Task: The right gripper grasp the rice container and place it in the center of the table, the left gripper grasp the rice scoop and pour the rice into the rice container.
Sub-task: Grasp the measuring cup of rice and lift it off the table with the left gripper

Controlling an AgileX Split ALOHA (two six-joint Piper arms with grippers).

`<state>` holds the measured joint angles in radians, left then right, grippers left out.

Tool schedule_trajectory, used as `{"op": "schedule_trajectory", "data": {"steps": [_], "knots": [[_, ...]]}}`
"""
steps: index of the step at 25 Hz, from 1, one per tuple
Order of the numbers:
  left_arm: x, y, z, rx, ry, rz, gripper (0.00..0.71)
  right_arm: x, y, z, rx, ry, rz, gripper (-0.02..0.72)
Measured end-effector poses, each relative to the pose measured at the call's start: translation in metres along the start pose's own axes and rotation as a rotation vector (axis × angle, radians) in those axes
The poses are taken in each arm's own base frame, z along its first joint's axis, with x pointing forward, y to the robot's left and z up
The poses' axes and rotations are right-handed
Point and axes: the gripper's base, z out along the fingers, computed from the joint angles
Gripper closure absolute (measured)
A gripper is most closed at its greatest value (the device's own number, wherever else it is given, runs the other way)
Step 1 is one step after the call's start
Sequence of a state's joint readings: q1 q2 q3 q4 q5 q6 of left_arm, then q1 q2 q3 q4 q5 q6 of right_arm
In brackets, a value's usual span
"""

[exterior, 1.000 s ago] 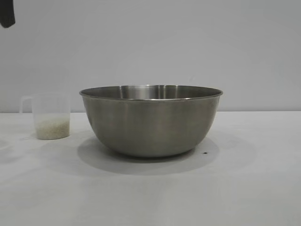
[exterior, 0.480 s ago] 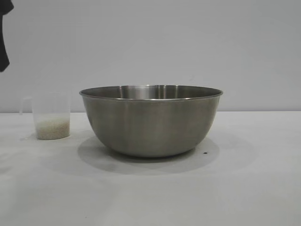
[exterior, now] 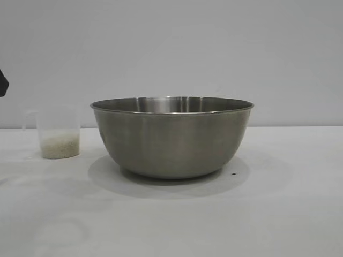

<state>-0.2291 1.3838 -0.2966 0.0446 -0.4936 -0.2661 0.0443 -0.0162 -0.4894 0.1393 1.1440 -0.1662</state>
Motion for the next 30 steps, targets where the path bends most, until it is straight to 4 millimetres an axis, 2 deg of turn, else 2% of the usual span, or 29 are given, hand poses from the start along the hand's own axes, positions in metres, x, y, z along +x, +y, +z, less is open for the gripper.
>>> {"op": "schedule_trajectory", "data": {"steps": [7, 11, 19, 24, 30], "knots": [[0.017, 0.002, -0.02, 0.057, -0.19, -0.004, 0.273, 0.0, 0.0, 0.0, 0.0, 0.0, 0.0, 0.196], [0.019, -0.001, -0.021, 0.116, -0.262, 0.024, 0.273, 0.0, 0.0, 0.0, 0.0, 0.0, 0.0, 0.196], [0.035, 0.0, -0.005, 0.139, -0.215, 0.036, 0.273, 0.0, 0.0, 0.0, 0.0, 0.0, 0.0, 0.196], [0.054, 0.009, 0.008, 0.06, -0.111, 0.028, 0.273, 0.0, 0.0, 0.0, 0.0, 0.0, 0.0, 0.196], [0.05, 0.013, 0.021, 0.017, -0.121, 0.057, 0.273, 0.0, 0.0, 0.0, 0.0, 0.0, 0.0, 0.196]]}}
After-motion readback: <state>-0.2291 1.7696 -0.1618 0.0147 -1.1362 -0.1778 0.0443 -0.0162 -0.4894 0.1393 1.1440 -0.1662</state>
